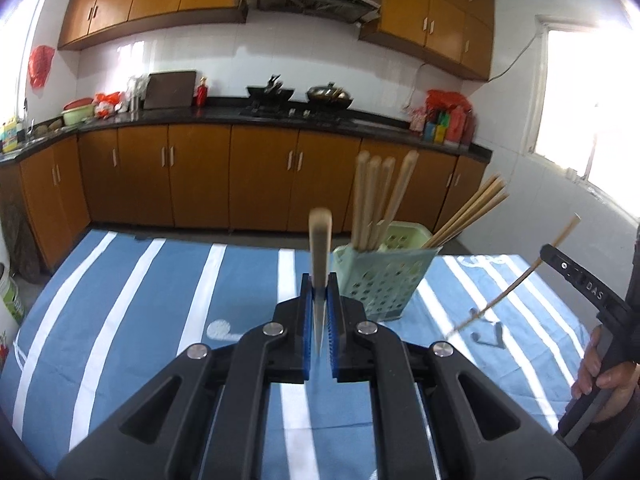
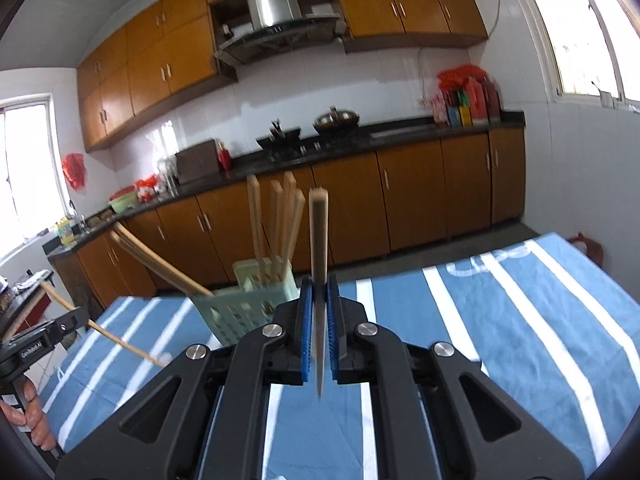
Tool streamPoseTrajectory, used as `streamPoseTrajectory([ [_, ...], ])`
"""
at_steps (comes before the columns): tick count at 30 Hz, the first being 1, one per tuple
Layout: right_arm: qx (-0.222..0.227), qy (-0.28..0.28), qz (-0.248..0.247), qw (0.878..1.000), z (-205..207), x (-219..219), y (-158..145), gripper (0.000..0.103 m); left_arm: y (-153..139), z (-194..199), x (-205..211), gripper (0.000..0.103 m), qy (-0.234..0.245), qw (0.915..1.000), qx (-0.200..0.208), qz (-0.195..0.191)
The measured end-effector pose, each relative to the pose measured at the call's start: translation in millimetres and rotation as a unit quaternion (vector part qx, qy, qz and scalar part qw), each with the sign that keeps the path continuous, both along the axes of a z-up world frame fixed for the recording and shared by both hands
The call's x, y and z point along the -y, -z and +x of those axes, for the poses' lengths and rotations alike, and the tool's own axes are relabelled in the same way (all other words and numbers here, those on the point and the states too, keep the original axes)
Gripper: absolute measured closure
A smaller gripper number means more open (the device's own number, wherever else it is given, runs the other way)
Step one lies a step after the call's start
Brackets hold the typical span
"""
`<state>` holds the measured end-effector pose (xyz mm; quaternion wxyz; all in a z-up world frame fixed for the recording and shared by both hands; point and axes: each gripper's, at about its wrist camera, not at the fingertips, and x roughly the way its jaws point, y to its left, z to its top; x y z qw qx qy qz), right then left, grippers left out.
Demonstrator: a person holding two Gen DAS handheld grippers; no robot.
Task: Organize utensils
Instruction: 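Lift both held chopsticks upright and lower them into the green holder, then open both tools to release the chopsticks and pull back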
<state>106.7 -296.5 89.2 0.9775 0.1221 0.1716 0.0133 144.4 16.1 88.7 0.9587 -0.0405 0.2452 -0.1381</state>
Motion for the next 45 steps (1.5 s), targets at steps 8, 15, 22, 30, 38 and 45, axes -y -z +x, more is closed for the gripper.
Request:
streamPoseTrajectory([
  [8, 0.074, -0.032, 0.027, 0.996, -9.3, -5.3, -52.2, 0.095, -44.7, -8.8, 17.4, 0.095, 0.03, 0.998, 0.051, -0.022],
  [15, 0.155, -0.028, 0.02, 0.987, 5.8, -24.1, -90.7, 0.095, -92.0, 1.9, 44.4, 0.095, 0.028, 0.991, 0.12, -0.053],
  [22, 0.182, -0.007, 0.001, 0.983, 45.5, -35.6, -85.8, 0.095, -106.7, 29.3, 63.2, 0.095, -0.007, 0.9857, 0.159, -0.056],
  [30, 0.147, -0.004, -0.016, 0.989, 74.7, -44.4, -51.2, 0.095, -75.9, 59.0, 67.6, 0.095, -0.014, 0.9895, 0.135, -0.05],
  [38, 0.124, -0.008, -0.017, 0.992, 85.6, -46.6, -40.3, 0.095, -58.9, 73.1, 71.6, 0.095, -0.01, 0.9915, 0.123, -0.04],
  [45, 0.104, -0.019, -0.01, 0.994, 83.3, -46.0, -38.2, 0.093, -49.5, 79.4, 65.5, 0.093, -0.013, 0.9941, 0.099, -0.044],
])
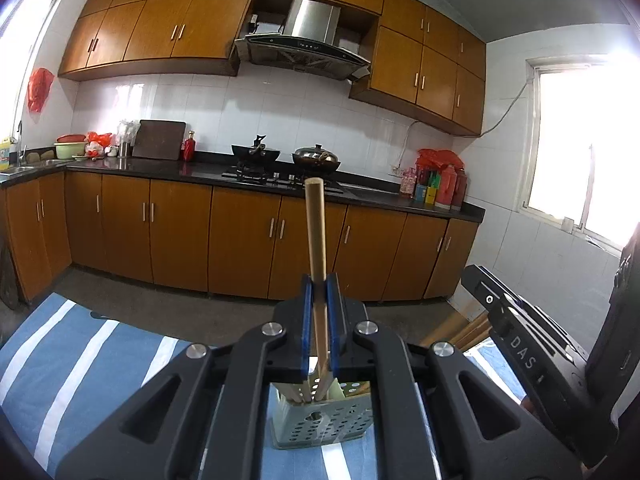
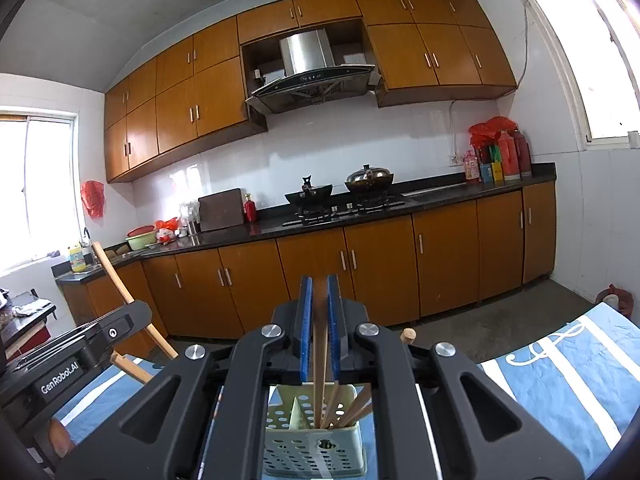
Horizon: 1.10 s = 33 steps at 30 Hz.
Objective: Organize utensils
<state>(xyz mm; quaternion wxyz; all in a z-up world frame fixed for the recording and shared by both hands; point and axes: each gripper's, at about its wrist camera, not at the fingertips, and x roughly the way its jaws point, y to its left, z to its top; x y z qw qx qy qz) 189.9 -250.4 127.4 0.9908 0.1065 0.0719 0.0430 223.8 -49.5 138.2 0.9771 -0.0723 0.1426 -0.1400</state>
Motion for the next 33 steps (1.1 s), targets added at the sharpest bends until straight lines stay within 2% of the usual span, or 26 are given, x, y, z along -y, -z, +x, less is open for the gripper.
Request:
streamPoseTrajectory([
  [3, 0.002, 0.002, 0.0, 1.0, -3.6, 0.7, -3.0, 0.073, -4.0, -4.4, -3.2, 0.086, -0.001, 1.0, 0.004, -0.003],
  [11, 0.012, 0.004, -0.014, 1.0, -20.7, 2.1, -14.3, 0.072, -15.5, -22.8, -10.9, 0.08, -0.004, 0.9998, 0.017, -0.01],
  [15, 0.018, 0.006, -0.018, 1.0, -35.6, 7.1, -18.0, 0.061, -20.3, -39.0, -23.0, 0.066, -0.013, 0.9996, 0.023, -0.011],
  [17, 0.02, 0.01, -0.02, 1.0, -46.5, 9.9, -19.5, 0.057, -20.6, -46.5, -30.1, 0.062, -0.02, 0.9995, 0.022, -0.01],
  [21, 0.015, 0.011, -0.026, 0.999, -68.0, 13.5, -16.5, 0.041, -14.7, -65.0, -45.5, 0.045, -0.035, 0.9993, 0.012, -0.001],
  [23, 0.009, 0.01, -0.038, 0.999, -78.0, 11.6, -11.1, 0.035, -9.4, -74.6, -50.7, 0.038, -0.039, 0.9991, 0.009, 0.01],
  [28, -0.018, 0.008, -0.067, 0.998, -96.6, 3.3, 9.8, 0.011, 13.6, -102.7, -59.4, 0.017, -0.05, 0.998, 0.002, 0.04],
  [30, -0.028, 0.013, -0.079, 0.996, -102.7, -0.3, 19.5, 0.009, 24.1, -111.8, -61.4, 0.008, -0.057, 0.9969, -0.001, 0.054],
  [33, -0.037, 0.022, -0.087, 0.995, -110.5, -1.8, 26.5, 0.003, 37.2, -121.5, -62.8, 0.004, -0.064, 0.9957, -0.007, 0.067],
])
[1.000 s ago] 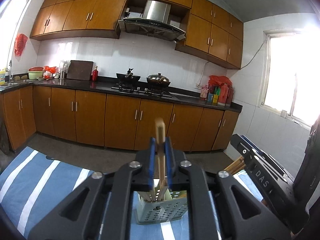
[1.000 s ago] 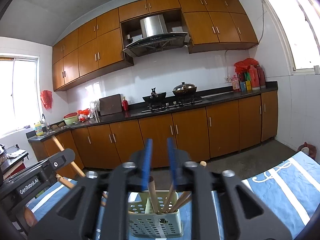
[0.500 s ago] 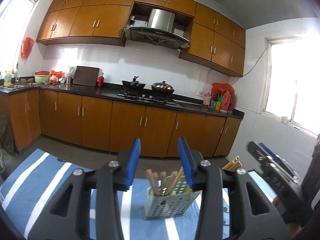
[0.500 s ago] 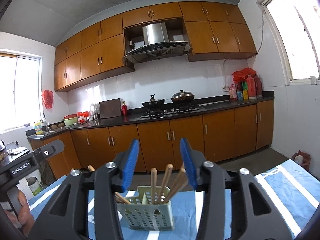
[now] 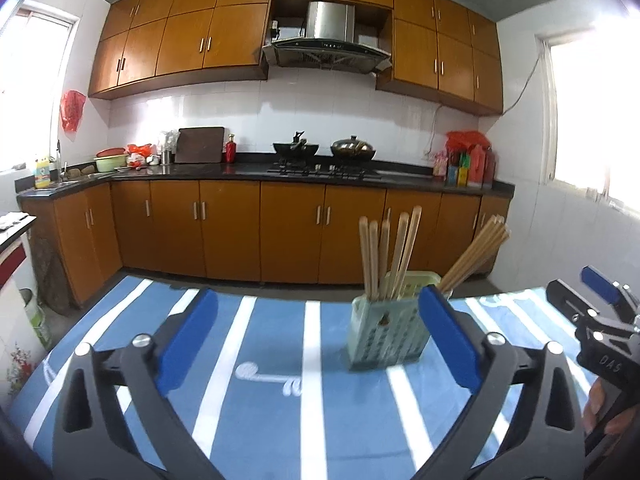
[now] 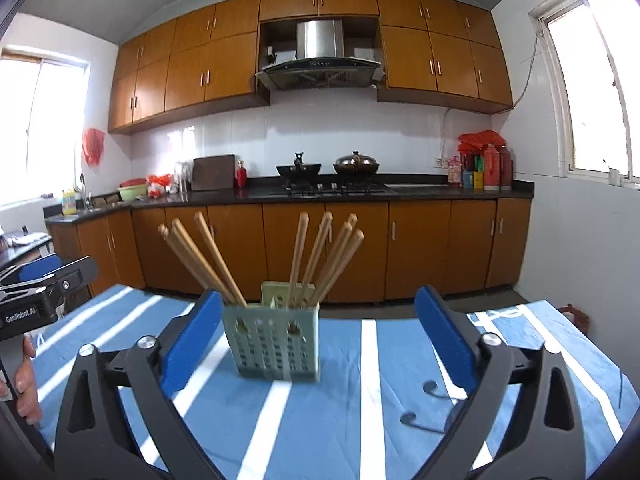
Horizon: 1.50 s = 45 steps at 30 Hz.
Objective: Organize utensils
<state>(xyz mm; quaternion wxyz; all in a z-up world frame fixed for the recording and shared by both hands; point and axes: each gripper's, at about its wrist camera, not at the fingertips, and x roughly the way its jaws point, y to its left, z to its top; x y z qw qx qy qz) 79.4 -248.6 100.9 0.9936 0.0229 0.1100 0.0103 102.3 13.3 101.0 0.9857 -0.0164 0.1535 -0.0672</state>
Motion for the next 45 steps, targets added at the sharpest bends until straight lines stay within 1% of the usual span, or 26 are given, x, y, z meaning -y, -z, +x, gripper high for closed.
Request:
streamPoseTrajectory([
  [6, -0.026, 0.006, -0.008, 1.0, -12.6, -10.0, 19.1, 0.002, 22.4, -13.1, 4.6, 0.004, -0.007, 0.9996, -0.017, 0.023],
  [11, -0.035, 0.014, -0.012, 0.999, -23.2, -18.3, 35.4, 0.002, 37.3, -25.2, 15.0, 0.004, -0.006, 0.9986, -0.018, 0.05],
  [14, -0.042, 0.018, -0.011, 0.999, -26.6, -20.2, 43.2, 0.002, 44.9, -31.3, 18.0, 0.004, -0.005, 0.9982, -0.017, 0.057],
  [23, -0.056, 0.024, 0.0, 0.998, -33.2, -20.4, 57.8, 0.002, 56.0, -33.3, 12.4, 0.004, -0.003, 0.9988, -0.032, 0.038],
  [36, -0.073, 0.023, 0.008, 0.997, -32.1, -18.8, 66.3, 0.002, 63.7, -31.8, 9.2, 0.004, -0.01, 0.9983, -0.046, 0.035],
  [45, -0.072, 0.023, 0.011, 0.997, -32.2, -18.4, 67.5, 0.002, 61.7, -30.5, 10.3, 0.004, -0.01, 0.9985, -0.041, 0.034],
])
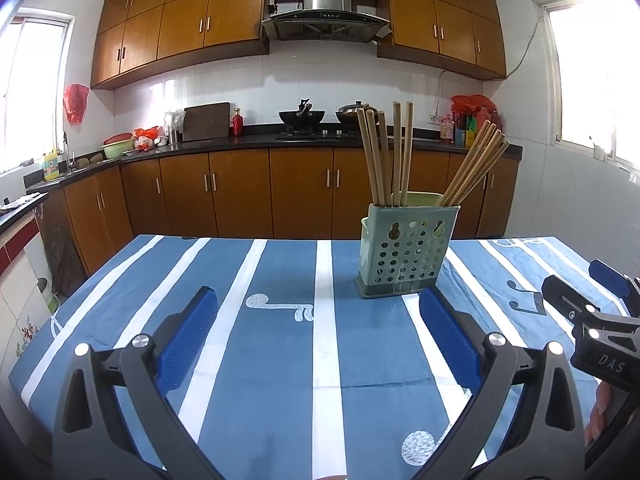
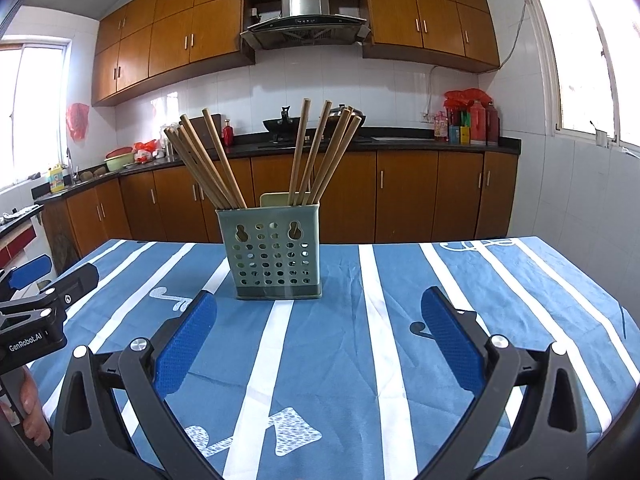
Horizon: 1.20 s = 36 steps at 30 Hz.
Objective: Organize utensils
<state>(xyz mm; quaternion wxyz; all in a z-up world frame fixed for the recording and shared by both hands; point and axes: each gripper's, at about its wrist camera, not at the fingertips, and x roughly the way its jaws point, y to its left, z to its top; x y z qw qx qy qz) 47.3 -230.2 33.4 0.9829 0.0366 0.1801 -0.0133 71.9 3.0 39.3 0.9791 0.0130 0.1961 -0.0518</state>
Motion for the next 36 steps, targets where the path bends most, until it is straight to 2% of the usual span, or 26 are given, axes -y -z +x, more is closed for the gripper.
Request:
streamPoseTrajectory([
  [36, -0.002, 0.003, 0.004, 1.0, -0.2, 0.8, 0.3, 0.002, 1.7, 0.1, 4.5, 0.004, 0.003, 1.0, -0.002, -0.001],
])
